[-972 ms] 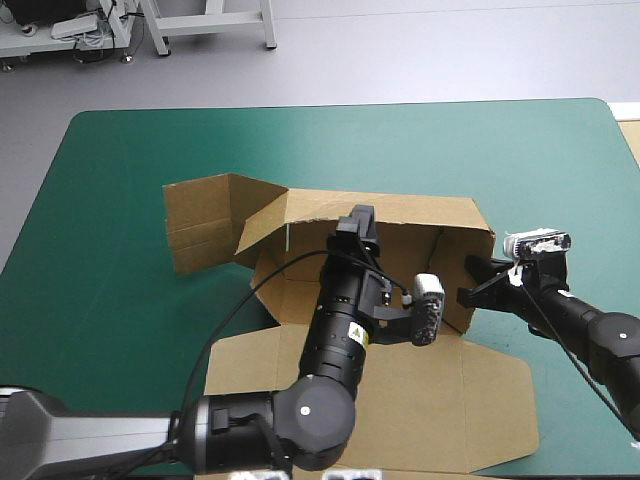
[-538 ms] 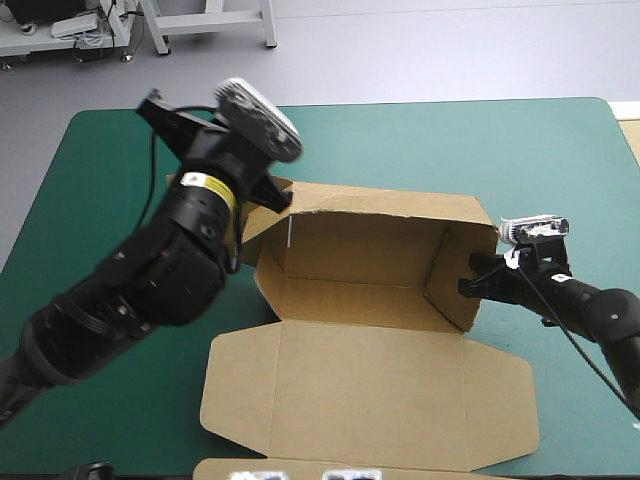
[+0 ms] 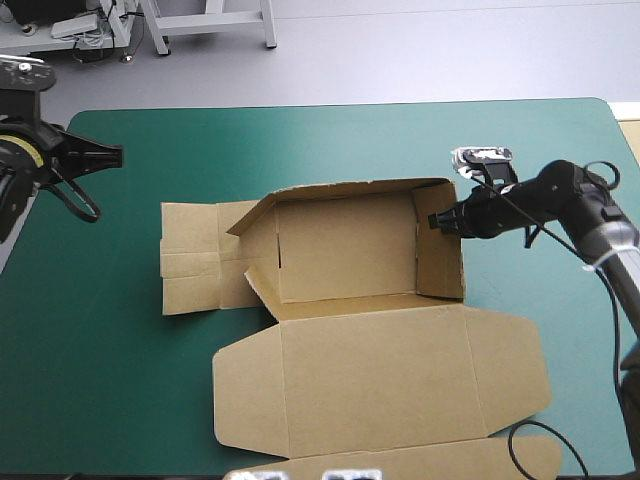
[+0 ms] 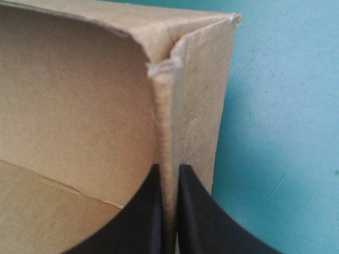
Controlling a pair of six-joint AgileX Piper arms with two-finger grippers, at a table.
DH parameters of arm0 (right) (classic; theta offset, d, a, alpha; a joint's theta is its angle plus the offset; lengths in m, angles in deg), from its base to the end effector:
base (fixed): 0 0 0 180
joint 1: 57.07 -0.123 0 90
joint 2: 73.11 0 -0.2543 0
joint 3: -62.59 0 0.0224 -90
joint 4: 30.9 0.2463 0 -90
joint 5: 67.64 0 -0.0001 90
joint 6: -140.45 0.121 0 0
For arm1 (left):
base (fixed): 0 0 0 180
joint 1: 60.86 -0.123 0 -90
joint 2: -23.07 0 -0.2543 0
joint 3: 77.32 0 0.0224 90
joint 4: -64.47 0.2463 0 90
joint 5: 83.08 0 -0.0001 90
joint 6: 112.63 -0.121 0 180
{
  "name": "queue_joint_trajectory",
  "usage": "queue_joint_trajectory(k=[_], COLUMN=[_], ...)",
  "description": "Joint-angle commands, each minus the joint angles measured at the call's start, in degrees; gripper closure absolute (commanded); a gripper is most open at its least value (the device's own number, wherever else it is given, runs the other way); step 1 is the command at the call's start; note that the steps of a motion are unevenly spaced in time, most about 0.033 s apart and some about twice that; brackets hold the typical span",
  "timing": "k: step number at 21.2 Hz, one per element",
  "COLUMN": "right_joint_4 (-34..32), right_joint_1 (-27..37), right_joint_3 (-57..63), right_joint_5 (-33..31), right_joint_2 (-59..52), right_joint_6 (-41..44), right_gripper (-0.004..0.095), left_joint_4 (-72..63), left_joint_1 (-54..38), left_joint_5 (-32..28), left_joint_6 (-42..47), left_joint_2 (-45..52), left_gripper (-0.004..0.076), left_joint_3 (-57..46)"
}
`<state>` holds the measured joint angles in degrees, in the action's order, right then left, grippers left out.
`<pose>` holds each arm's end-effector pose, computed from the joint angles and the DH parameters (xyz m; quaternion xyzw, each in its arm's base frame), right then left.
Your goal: Fold the box
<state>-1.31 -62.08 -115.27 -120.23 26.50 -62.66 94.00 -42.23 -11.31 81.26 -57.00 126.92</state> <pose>0.3376 0.0773 0.2487 -0.1260 0.9403 0.1956 0.2486 0.2406 -0.0213 0.4688 0.0006 0.8683 0.1228 0.4805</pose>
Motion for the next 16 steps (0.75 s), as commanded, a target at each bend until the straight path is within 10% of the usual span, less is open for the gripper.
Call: queue_joint_trajectory(k=[1,4,9,16], right_joint_4=[-1.6,-7.1,-12.7,-13.5], right_joint_1=[-1.8,-2.3,-2.3,-2.3], right_joint_3=[-9.9,-16.1,-21.3,-35.7], right_joint_5=[-7.2,-8.0,-9.8,-19.0], right_joint_2=[6.3,11.0,11.4,8.8], right_joint_6=[4.1,10.1,11.0,13.2], right_gripper=[0.0904,0.0866,0.0481,0.0501], left_joint_4=[-11.5,-19.7,-33.1,-44.3], left_joint_1=[-9.2,-17.7,-26.8,-32.7], left_joint_5=[2.0,1.7,1.2,-1.5], left_joint_6=[-4.4,-7.4,-13.3,-18.2], left_joint_2=[1.7,1.3,-0.1,-1.7], left_gripper=[0.0717,0.0717,0.0717,0.0717], left_joint_3=[1.6,-0.7,-8.6,-11.2])
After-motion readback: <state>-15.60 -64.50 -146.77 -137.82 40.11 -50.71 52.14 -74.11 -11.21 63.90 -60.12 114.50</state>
